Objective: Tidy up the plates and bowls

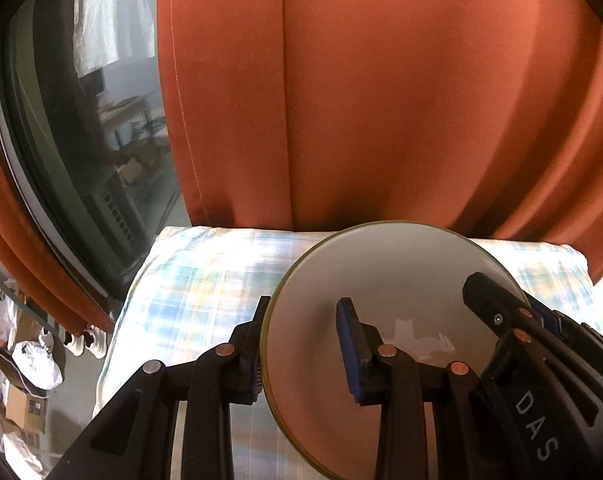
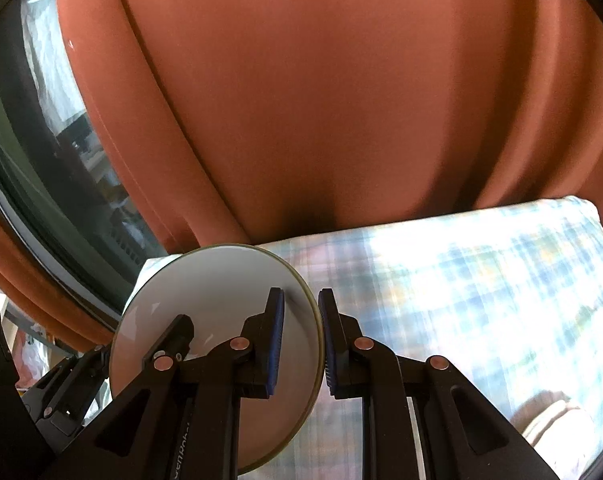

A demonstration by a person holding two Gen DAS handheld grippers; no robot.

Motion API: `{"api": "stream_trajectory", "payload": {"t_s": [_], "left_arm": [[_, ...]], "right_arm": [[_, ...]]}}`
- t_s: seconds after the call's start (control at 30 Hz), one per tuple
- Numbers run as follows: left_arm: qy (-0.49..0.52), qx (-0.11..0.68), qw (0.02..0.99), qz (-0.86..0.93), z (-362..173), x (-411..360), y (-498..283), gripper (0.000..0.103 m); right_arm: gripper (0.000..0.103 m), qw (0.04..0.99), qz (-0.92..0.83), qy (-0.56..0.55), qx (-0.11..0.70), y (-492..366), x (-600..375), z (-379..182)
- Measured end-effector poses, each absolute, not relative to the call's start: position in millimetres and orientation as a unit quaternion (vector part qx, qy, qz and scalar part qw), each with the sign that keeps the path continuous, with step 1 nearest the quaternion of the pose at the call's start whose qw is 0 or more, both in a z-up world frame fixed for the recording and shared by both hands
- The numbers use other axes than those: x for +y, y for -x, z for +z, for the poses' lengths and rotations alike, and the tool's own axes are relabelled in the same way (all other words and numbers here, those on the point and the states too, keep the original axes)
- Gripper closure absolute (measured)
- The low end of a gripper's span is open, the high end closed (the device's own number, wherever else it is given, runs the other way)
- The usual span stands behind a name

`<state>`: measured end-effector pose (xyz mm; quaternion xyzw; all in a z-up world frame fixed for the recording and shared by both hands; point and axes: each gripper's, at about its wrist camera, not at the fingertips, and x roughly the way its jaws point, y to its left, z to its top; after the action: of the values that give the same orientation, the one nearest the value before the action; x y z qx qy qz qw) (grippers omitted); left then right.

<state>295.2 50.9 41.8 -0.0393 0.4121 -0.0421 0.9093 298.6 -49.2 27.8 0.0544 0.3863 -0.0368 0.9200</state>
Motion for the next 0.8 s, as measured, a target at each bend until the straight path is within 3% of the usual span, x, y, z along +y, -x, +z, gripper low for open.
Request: {"api": "stream_trajectory", "payload": {"t_s": [0.3,0.8], "left_arm": [[0.025,0.410,0.907,-0.094,44.4,41.3,-240.5,0.072],[0.011,0.445,0.891,-0.091,22.0,-6.7,-156.4,0.072]], "right_arm": [[0.082,0.922,-0.087,-0.067,0.371,-220.9,-53.4,41.7],[0.082,0.908,-0.098,-0.074,0.402,-123.9,-89.2,16.7]]}}
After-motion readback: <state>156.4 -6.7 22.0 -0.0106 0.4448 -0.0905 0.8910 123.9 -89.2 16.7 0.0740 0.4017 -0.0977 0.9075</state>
